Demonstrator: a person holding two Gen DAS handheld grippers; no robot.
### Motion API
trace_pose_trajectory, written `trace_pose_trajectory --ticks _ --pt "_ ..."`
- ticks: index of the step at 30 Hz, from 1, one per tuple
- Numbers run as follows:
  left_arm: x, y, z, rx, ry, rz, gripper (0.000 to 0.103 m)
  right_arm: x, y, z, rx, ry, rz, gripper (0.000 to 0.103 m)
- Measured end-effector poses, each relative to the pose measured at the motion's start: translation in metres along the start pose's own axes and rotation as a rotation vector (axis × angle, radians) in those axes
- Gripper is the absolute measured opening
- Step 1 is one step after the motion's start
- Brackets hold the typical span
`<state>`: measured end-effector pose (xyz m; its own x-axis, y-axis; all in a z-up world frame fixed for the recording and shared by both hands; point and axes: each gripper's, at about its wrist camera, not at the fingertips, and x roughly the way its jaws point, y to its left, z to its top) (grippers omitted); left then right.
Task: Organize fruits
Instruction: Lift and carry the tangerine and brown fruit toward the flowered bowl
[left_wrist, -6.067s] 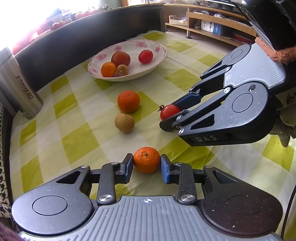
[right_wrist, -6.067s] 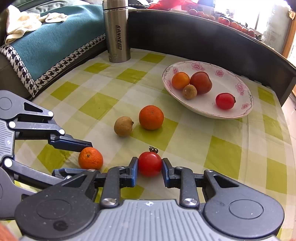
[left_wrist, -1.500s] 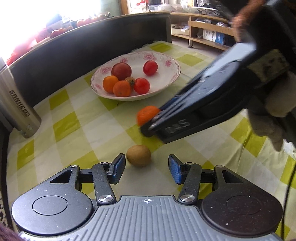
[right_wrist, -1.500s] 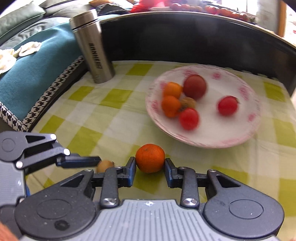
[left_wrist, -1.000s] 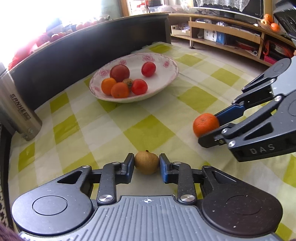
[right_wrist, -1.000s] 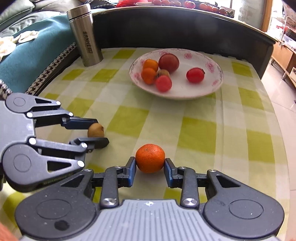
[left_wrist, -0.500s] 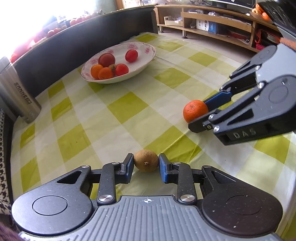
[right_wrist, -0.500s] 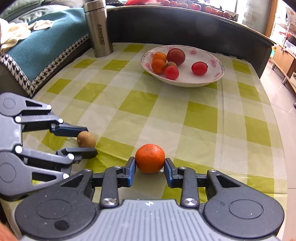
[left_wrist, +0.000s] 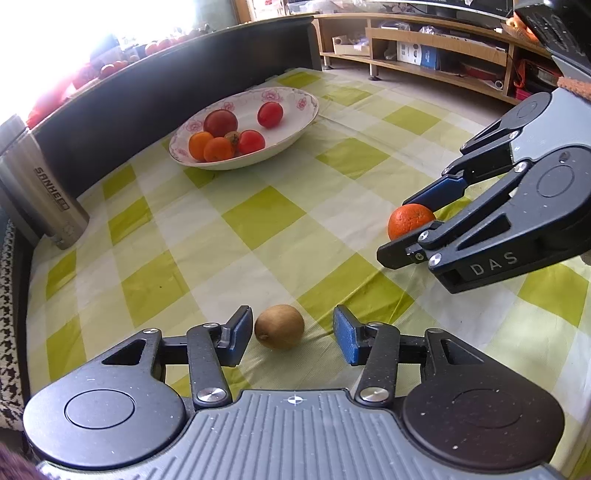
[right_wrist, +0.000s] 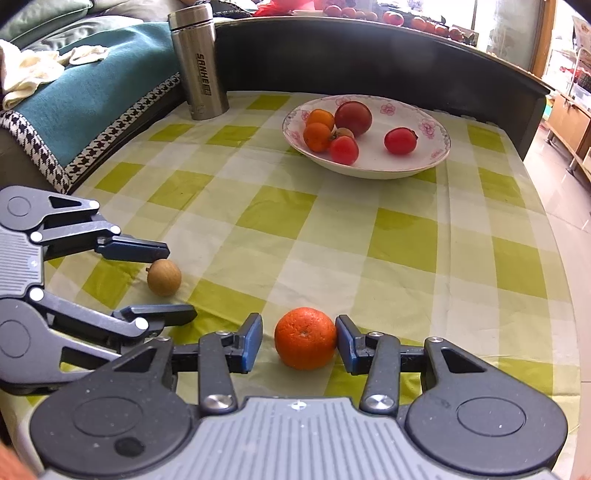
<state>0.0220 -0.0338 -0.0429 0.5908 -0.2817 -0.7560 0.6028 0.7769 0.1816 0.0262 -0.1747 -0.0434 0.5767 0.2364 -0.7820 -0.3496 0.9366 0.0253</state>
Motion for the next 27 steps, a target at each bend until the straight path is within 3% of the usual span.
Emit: trace_pose_trajectory --ticks 10,17,27 --pt "-0.003 0.002 -0.003 -0.034 0.014 0.006 0.060 0.000 0.001 -0.004 -0.010 0.001 -0.007 0.049" --pt "-0.004 -0.003 -0.002 -0.029 0.014 -0.016 0.039 -0.001 0.005 -0.003 -0.031 0.022 -0.038 0.040" --pt "-0.011 -0.013 -0.002 -0.014 0.010 0.023 0.036 -0.018 0.006 0.001 -0.022 -0.009 -0.052 0.040"
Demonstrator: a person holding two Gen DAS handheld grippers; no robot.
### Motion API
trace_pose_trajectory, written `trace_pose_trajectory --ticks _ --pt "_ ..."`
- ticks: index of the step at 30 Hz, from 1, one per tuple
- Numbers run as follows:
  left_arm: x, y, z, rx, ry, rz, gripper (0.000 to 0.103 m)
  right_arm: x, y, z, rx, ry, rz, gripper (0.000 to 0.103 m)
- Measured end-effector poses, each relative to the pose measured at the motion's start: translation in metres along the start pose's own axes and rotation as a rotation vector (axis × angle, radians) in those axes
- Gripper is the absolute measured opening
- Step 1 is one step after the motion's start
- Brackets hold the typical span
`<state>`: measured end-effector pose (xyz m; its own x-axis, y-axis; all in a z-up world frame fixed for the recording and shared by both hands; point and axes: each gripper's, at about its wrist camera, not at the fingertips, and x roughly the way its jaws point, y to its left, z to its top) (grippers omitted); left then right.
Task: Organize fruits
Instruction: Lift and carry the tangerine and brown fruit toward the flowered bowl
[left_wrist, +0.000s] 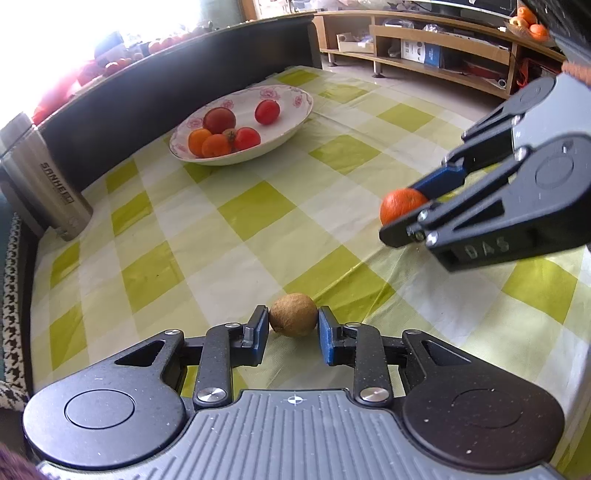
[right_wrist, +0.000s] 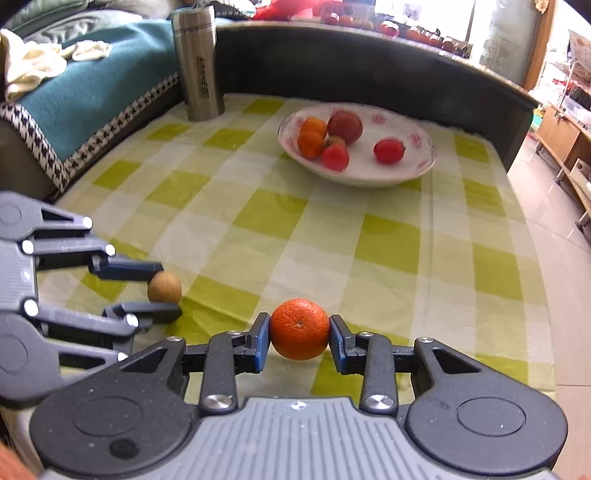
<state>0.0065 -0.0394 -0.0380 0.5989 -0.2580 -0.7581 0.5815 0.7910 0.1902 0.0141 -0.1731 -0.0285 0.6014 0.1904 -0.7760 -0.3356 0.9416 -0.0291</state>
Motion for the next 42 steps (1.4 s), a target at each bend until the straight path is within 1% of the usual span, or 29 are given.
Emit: trace_pose_trajectory --ticks 8,14,17,24,28,31,35,39,42 --pt "-0.017 -0.004 0.002 -0.009 -0.019 0.060 0.036 -0.032 0.008 0.012 -0.019 -0.085 -0.004 0.040" --pt "-0.029 -0.006 0.008 -0.013 -0.033 0.084 0.036 -0.049 0.008 0.018 -0.014 -0.134 -0.007 0.040" --pt "-0.030 -0.004 0.015 -0.018 -0.050 0.091 0.036 -0.047 0.007 0.020 -0.005 -0.137 -0.006 0.040" --pt "-0.030 0.007 0.028 -0.061 -0.081 0.125 0.036 -0.035 0.002 0.023 0.023 -0.101 -0.011 0.040" --pt "-0.038 0.010 0.031 -0.071 -0.082 0.156 0.036 -0.041 0.004 0.029 0.013 -0.125 -0.014 0.040" --pt "-0.044 0.008 0.035 -0.055 -0.083 0.175 0.036 -0.051 0.004 0.032 0.014 -0.157 -0.021 0.040" --pt "-0.051 0.007 0.041 -0.038 -0.094 0.204 0.036 -0.059 -0.002 0.029 0.032 -0.175 -0.026 0.040" --pt "-0.054 0.006 0.047 -0.028 -0.101 0.219 0.036 -0.059 -0.010 0.033 0.056 -0.175 -0.035 0.040" --pt "-0.052 0.005 0.055 0.000 -0.107 0.212 0.036 -0.060 -0.017 0.045 0.074 -0.201 -0.035 0.040"
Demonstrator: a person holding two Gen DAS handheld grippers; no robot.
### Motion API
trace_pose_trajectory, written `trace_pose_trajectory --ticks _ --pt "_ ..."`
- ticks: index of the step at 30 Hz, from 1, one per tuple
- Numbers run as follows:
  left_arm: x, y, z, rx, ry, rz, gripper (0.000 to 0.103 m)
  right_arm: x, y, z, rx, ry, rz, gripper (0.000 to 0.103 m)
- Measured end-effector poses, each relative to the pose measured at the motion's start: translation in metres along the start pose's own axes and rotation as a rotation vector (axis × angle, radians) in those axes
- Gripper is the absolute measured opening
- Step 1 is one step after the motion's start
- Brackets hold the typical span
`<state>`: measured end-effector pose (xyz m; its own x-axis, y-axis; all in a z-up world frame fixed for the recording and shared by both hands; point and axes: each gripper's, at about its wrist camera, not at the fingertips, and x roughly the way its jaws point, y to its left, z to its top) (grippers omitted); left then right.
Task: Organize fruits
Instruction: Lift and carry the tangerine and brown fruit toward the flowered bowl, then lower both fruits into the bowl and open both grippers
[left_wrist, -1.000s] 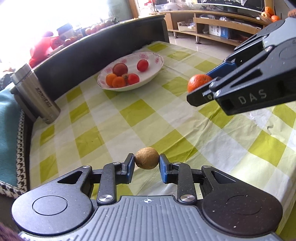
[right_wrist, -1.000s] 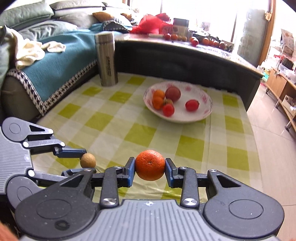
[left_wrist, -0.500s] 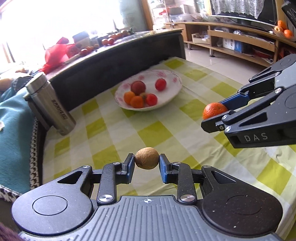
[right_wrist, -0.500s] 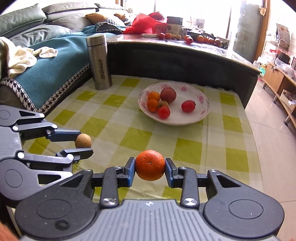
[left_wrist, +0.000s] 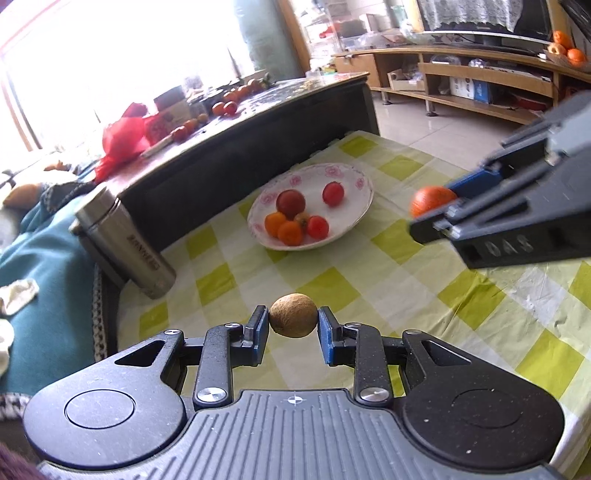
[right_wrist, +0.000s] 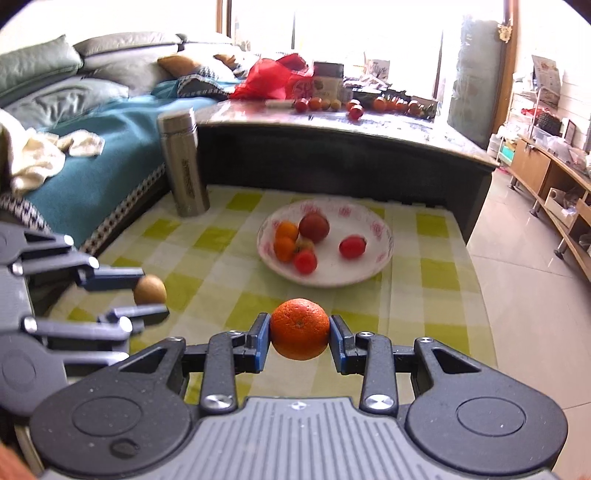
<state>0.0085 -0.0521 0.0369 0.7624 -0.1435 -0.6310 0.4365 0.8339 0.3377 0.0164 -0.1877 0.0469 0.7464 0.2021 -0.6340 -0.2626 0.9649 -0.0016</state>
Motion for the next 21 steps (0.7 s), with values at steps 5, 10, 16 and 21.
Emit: trace_pose_trajectory --ticks 5,10,16,21 --pt "0.017 0.006 0.024 0.009 -0.036 -0.030 0.036 0.021 -0.016 0.019 0.039 -0.002 -0.024 0.040" --pt "0.046 0.013 0.048 -0.006 -0.057 -0.048 0.036 0.049 -0.036 0.035 0.066 0.007 -0.052 0.040" --pt "0.090 0.020 0.072 -0.001 -0.062 -0.069 0.036 0.087 -0.053 0.054 0.090 0.025 -0.063 0.040" --pt "0.118 0.029 0.085 -0.002 -0.054 -0.070 0.036 0.118 -0.053 0.070 0.058 0.029 -0.043 0.040"
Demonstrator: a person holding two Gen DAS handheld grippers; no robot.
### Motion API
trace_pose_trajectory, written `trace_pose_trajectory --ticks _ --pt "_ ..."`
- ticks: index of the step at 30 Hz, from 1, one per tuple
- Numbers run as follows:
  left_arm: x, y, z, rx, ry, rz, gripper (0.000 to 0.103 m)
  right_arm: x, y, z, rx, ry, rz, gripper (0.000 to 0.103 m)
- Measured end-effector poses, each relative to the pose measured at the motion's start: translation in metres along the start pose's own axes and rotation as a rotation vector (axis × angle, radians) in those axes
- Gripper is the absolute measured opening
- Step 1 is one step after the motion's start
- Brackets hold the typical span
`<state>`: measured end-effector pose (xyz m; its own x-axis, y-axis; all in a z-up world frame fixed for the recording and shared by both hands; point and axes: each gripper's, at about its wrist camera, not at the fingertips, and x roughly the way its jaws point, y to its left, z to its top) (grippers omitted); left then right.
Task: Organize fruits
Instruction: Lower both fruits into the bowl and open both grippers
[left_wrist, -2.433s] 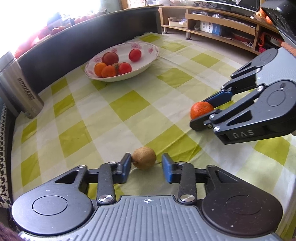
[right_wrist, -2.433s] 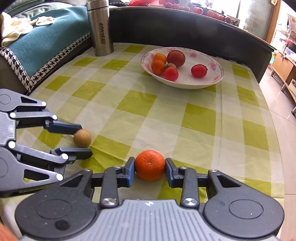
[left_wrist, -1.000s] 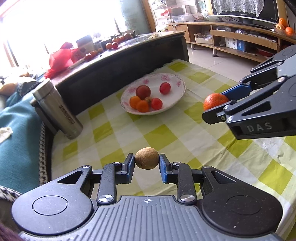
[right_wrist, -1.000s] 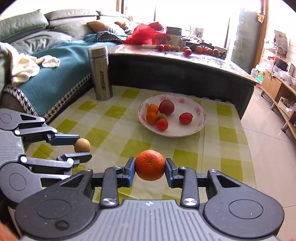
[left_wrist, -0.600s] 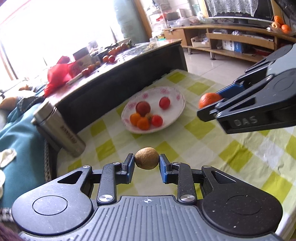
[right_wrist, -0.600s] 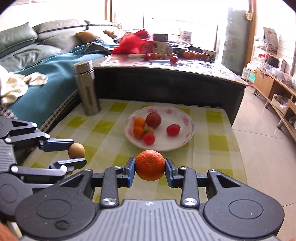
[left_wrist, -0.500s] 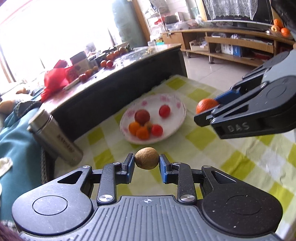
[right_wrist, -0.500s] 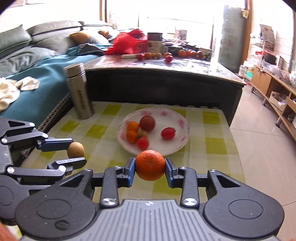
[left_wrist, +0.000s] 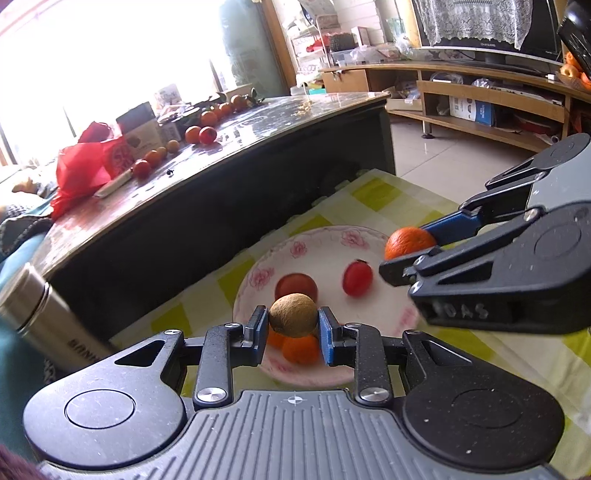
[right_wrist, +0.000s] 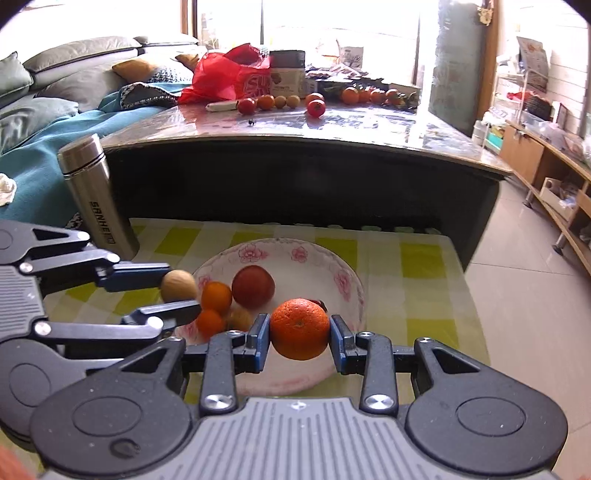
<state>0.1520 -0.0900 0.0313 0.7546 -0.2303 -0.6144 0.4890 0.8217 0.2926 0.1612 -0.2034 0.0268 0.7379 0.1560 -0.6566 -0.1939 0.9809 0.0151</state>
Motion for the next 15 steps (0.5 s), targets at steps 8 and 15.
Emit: trace_pose_trajectory --ticks 8,15 --pt "0.039 0.010 0.004 -0.002 0.030 0.001 0.037 0.035 -0.008 -0.001 -0.003 0.025 -0.002 0.040" --pt "0.055 0.015 0.003 -0.009 0.044 -0.011 0.036 0.051 -0.011 0.000 0.006 0.030 -0.002 0.040"
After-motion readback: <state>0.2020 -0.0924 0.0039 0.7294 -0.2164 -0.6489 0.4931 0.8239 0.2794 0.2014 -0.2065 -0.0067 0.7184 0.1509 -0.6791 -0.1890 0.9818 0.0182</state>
